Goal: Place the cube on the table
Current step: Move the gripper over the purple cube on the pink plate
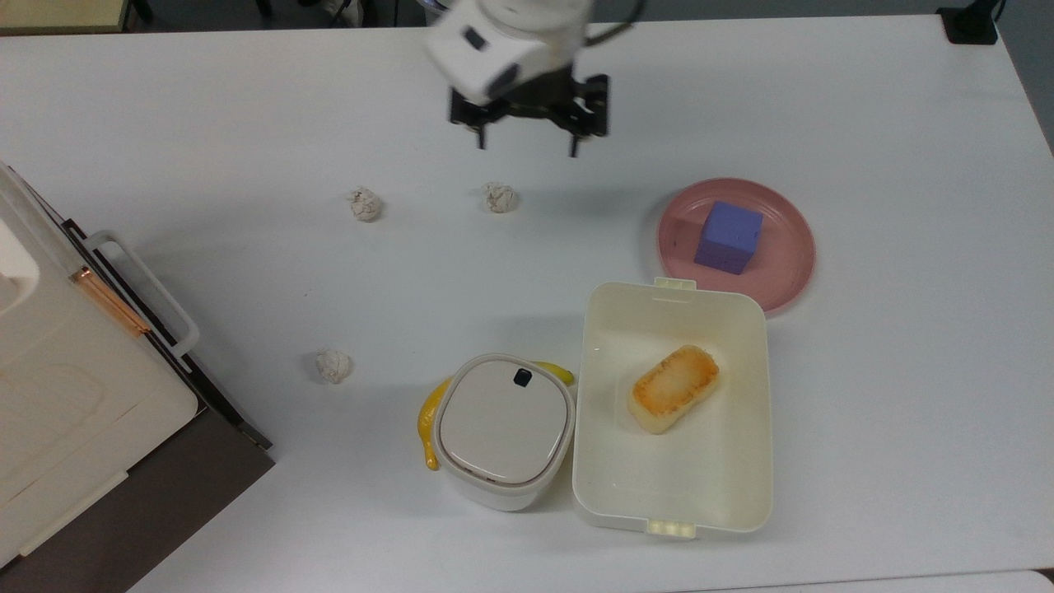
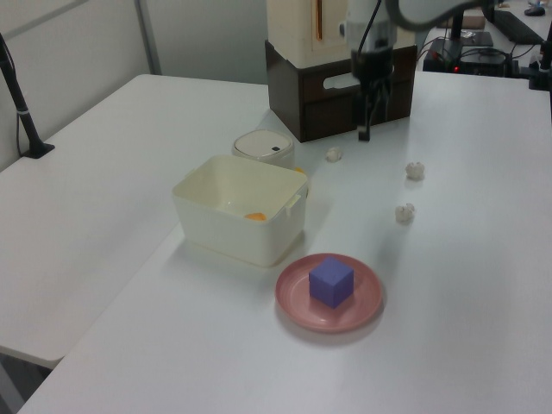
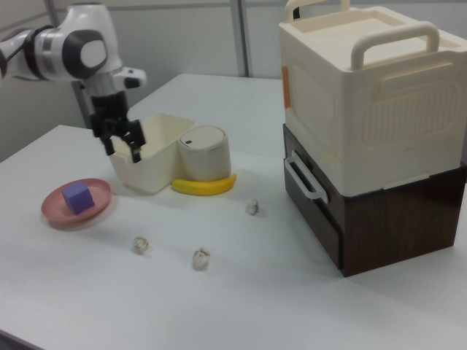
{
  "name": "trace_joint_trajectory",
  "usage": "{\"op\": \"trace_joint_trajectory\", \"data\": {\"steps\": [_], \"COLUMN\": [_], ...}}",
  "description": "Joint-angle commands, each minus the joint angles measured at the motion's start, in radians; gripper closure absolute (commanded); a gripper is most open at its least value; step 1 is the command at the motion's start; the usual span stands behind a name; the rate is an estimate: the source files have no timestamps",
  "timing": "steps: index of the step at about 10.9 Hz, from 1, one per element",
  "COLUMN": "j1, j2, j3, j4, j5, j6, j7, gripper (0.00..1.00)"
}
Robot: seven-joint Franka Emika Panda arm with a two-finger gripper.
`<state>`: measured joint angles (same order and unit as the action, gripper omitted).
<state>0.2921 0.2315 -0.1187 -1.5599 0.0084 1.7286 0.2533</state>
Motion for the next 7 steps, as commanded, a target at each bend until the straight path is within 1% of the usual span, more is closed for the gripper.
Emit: {"op": "trace_joint_trajectory", "data": {"steps": [1, 3, 4, 6, 7], "j1": [0.148, 0.203, 0.228, 0.245, 0.245], "j2": [0.077, 0.139, 0.156, 0.205, 0.251], "j3": [-0.010, 0.016, 0.017, 0.022, 0.042], "j4": [-0.012, 0.001, 0.006, 0.021, 0.050], "j5": [0.018, 0.056, 0.065, 0.078, 0.078], "j6": [0.086, 0.142, 0.169, 0.205, 0.232], "j7": [0.202, 0.314, 0.360, 0.438, 0.460], "gripper": [0.00, 0.00, 0.00, 0.00, 0.00]}}
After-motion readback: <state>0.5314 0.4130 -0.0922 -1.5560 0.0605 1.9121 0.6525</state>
